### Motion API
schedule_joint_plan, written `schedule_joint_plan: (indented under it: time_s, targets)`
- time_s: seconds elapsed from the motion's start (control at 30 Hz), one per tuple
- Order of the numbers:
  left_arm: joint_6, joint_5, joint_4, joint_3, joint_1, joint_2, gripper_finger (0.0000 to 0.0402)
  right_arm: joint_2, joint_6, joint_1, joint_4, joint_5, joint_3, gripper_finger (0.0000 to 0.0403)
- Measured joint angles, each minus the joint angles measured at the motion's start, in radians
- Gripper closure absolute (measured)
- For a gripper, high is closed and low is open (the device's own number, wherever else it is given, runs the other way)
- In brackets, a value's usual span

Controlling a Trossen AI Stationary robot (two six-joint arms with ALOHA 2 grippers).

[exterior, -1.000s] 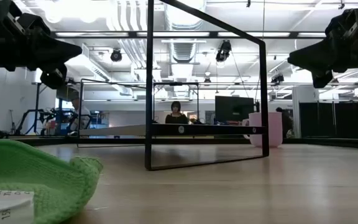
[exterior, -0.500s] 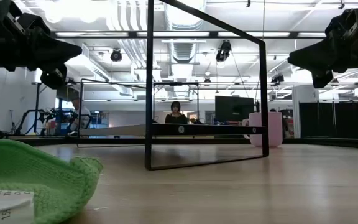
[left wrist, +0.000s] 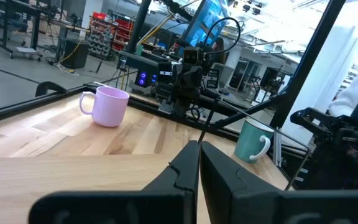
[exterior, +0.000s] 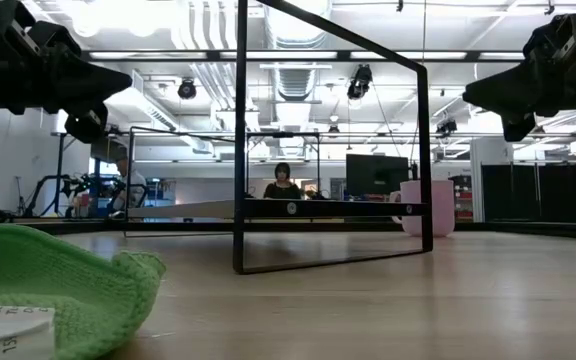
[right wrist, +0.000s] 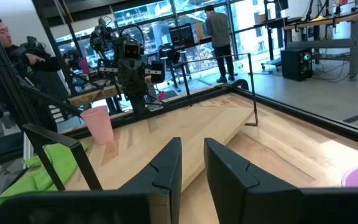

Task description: Stack small to large cups/mugs on shelf

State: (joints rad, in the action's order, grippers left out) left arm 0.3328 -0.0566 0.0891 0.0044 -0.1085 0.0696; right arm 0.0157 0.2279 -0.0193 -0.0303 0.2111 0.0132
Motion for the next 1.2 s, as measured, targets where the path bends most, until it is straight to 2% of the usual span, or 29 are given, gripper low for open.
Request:
schedule_joint_plan:
  time_s: [0.5,0.6,0.7,0.73,0.87,0.93,1.13,1.2]
  targets:
    - [0.0,0.0,0.0,0.0,-0.001,0.0,0.0402,0.0,-0.02,0.0,0.002,-0.012,0.0,0.0339]
    - [0.0,0.0,0.0,0.0,-0.001,0.0,0.0402,0.001,-0.026,0.0,0.002,-0.113,0.027,0.0339]
    - [0.0,0.0,0.0,0.0,-0.001,0.0,0.0402,0.016,-0.15,0.0,0.064,-0.218,0.138,0.0339]
    - [0.0,0.0,0.0,0.0,-0.001,0.0,0.0402,0.03,-0.157,0.0,0.113,-0.208,0.191,0.0339]
    - [0.0,0.0,0.0,0.0,0.0,0.0,0.0402,0.136,-0.1,0.0,0.381,-0.047,0.436,0.0339]
    - [0.0,0.0,0.0,0.0,0.0,0.0,0.0402,0.221,-0.109,0.0,0.499,-0.014,0.56,0.0339]
    - [0.0,0.002,0.009,0.0,0.0,0.0,0.0402,0.495,-0.094,0.0,0.672,0.05,0.869,0.0339]
    - [0.0,0.002,0.006,0.0,0.0,0.0,0.0402,0.574,-0.094,0.0,0.68,0.052,0.96,0.0339]
